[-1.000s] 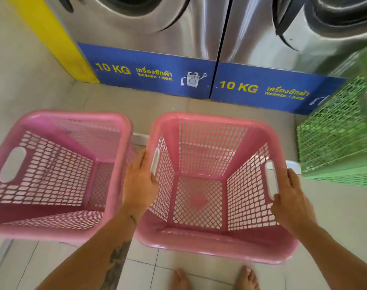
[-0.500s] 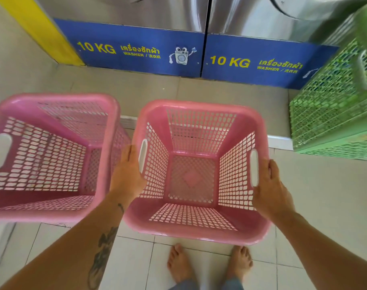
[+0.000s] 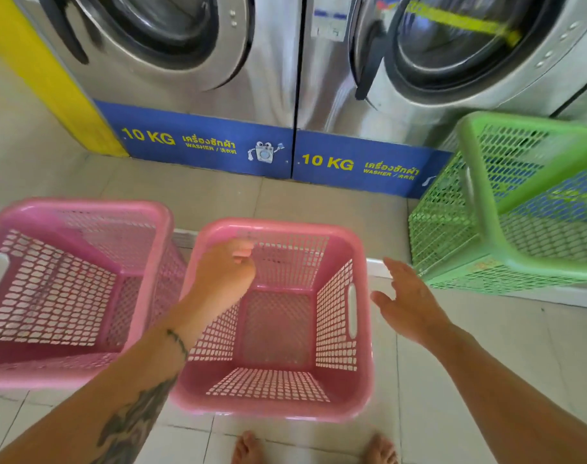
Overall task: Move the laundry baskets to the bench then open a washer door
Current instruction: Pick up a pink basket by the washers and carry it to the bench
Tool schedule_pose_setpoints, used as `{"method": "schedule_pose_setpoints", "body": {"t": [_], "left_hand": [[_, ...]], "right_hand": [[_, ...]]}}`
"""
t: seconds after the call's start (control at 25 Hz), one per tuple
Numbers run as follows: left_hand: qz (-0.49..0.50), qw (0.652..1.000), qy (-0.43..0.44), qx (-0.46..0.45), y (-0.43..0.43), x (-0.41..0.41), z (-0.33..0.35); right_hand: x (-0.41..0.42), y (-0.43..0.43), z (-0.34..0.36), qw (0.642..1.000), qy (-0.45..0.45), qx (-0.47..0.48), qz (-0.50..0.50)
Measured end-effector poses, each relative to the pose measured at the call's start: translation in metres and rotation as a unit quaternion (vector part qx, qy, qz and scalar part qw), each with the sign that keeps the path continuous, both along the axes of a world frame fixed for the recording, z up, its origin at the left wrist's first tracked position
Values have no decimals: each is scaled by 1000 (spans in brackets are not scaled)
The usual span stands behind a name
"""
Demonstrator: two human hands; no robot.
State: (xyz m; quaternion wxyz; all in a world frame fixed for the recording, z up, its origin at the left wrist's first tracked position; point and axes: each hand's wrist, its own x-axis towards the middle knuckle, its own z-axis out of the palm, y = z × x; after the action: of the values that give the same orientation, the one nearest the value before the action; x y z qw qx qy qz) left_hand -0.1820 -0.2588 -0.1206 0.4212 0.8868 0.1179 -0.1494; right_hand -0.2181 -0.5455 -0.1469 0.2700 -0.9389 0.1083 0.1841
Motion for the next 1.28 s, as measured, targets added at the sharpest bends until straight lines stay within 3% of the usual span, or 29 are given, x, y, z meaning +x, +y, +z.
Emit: {"method": "schedule_pose_setpoints", "body": {"t": [0.24, 0.4, 0.6, 0.72, 0.84, 0.96, 1.28], "left_hand": [[-84, 991, -94, -49, -143, 57, 79], [-66, 991, -99, -63, -280, 89, 75], [-106, 984, -144, 24, -441, 119, 25], [-115, 972, -151, 140, -499, 154, -9], [-108, 944, -155, 271, -516, 175, -44], [-144, 915, -166, 337, -506, 171, -68], [-111, 934, -157, 301, -486, 132, -69]], "right_hand": [[47, -109, 89, 993, -110, 37, -10], [74, -239, 105, 981, -191, 35, -5], [94, -416, 70, 973, -219, -19, -65], [106, -497, 39, 970, -205, -71, -114], [116, -540, 8, 970, -171, -105, -138], [124, -552, -16, 973, -153, -121, -119], [109, -544, -16, 971, -140, -177, -82]]}}
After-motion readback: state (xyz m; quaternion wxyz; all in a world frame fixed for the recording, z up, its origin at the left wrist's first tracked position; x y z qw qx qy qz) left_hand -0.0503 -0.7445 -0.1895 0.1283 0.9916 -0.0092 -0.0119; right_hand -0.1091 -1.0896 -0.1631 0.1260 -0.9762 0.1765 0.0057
